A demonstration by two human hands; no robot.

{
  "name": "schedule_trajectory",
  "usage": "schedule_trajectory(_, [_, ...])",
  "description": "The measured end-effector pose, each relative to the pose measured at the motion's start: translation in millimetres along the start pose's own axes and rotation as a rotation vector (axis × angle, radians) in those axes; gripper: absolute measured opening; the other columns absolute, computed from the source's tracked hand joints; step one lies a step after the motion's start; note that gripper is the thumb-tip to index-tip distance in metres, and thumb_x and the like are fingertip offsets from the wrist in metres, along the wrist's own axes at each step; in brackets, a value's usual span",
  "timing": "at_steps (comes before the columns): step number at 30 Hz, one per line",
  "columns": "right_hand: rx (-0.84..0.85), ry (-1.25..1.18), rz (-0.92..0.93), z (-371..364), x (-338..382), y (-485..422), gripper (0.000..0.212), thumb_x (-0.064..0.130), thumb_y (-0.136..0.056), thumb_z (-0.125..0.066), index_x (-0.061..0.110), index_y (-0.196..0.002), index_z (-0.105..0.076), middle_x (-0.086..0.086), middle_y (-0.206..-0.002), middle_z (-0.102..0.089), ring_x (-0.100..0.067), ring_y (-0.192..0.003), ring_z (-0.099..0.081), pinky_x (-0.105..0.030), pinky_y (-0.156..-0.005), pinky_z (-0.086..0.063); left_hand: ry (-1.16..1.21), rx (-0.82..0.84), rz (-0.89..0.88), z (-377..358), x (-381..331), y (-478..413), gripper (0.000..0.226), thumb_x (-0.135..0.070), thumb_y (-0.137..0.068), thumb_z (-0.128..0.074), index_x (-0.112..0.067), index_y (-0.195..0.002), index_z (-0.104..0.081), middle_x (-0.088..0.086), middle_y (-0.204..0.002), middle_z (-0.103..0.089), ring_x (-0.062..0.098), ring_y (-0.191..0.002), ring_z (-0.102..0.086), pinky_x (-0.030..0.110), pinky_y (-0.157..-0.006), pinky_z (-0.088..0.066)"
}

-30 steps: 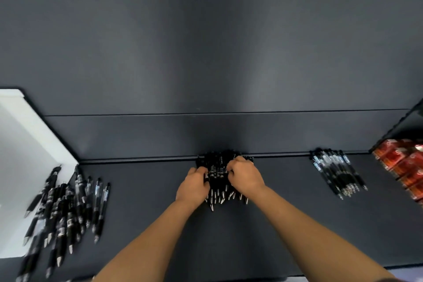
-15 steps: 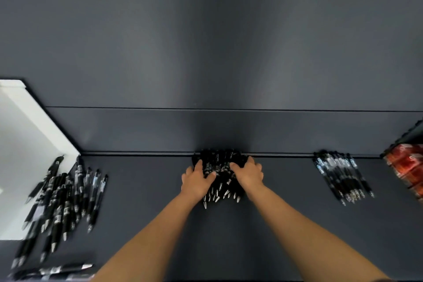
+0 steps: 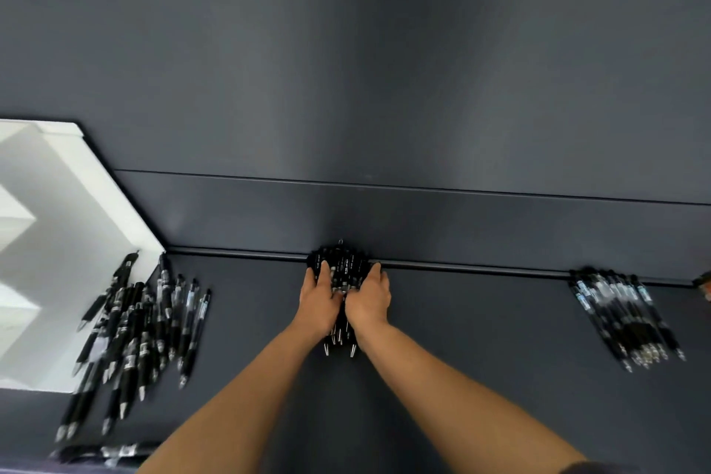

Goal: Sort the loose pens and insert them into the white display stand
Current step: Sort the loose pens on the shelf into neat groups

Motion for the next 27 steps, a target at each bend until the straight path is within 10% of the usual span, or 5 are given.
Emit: schedule_trajectory(27, [-0.07, 0.344, 0.133, -17, 3, 22, 0.049, 0.028, -0.096, -0.047, 0.016, -0.142, -0.036, -0.011, -0.145, -0.031, -0.036, -0.128, -0.037, -0.037, -0.105, -0.033, -0.116, -0.036, -0.082, 55, 46, 7, 0.065, -0.025, -0.095, -0.05, -0.005, -0.148, -0.017, 0.018, -0.153, -0.017, 0.031, -0.142, -0.016, 0.033, -0.114, -0.016])
Point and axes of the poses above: each hand's wrist, its own y-axis away from the middle knuckle, its own z-axis out of the back of the hand, x = y × z, the point moved 1 cm from there along -y, towards the middle knuckle
